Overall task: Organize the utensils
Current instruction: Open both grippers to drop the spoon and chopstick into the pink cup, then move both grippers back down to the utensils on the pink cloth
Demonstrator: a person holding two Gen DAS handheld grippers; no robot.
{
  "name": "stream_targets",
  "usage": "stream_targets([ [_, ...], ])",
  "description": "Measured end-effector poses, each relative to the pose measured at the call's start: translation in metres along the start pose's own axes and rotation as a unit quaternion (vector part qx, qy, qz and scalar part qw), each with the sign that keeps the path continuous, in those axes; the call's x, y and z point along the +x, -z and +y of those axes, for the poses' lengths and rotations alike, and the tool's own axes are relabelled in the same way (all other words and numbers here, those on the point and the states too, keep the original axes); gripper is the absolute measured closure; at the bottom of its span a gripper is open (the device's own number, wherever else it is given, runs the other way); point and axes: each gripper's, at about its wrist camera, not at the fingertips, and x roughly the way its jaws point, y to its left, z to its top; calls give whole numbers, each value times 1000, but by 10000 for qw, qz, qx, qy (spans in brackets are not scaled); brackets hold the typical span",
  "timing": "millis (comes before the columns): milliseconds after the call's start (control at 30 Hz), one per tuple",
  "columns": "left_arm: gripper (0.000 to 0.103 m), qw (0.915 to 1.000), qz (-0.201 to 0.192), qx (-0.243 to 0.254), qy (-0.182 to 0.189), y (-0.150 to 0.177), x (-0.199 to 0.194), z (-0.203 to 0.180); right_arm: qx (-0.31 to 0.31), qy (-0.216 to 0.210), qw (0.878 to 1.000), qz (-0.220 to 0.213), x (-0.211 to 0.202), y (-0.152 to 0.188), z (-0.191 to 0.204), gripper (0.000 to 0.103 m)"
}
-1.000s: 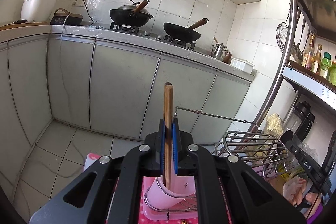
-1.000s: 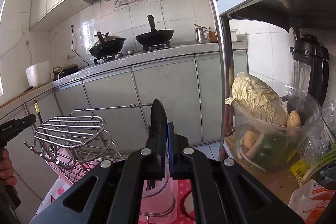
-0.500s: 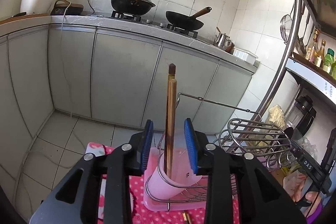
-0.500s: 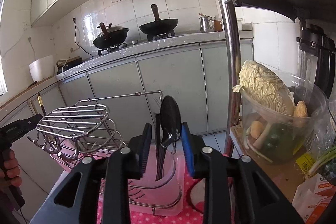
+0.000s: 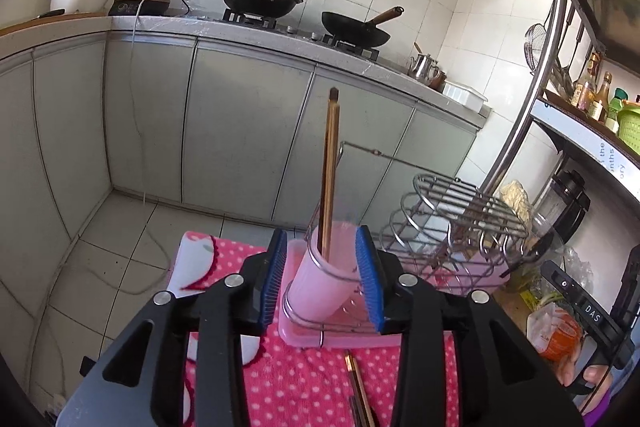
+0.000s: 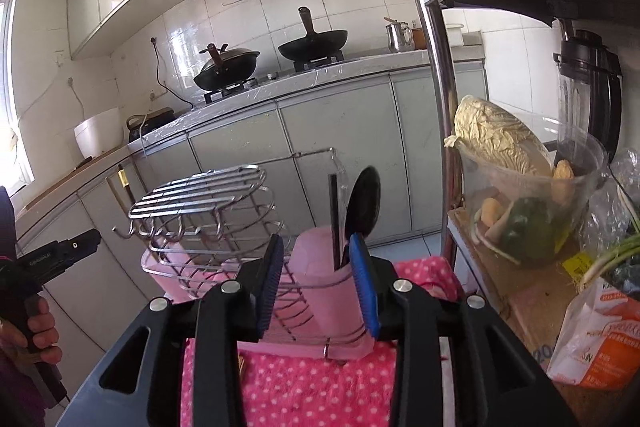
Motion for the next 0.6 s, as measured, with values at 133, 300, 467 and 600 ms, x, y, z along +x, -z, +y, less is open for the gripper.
stream_targets([
  [133, 67, 9992, 402, 60, -4, 28, 0, 0, 0, -168, 9989, 428, -2, 27, 8, 69],
  [300, 67, 9950, 1000, -2, 43, 69, 10, 4, 334, -598, 9899, 1241, 17, 64, 14, 77],
  [467, 67, 9887, 1492, -106, 95, 101, 17, 13, 709, -1135, 9651, 2252, 60, 100, 32, 86],
  [600, 68, 9875, 1570, -122, 111, 113, 16, 16, 935, -1263, 9446, 2882, 93, 121, 47, 86],
])
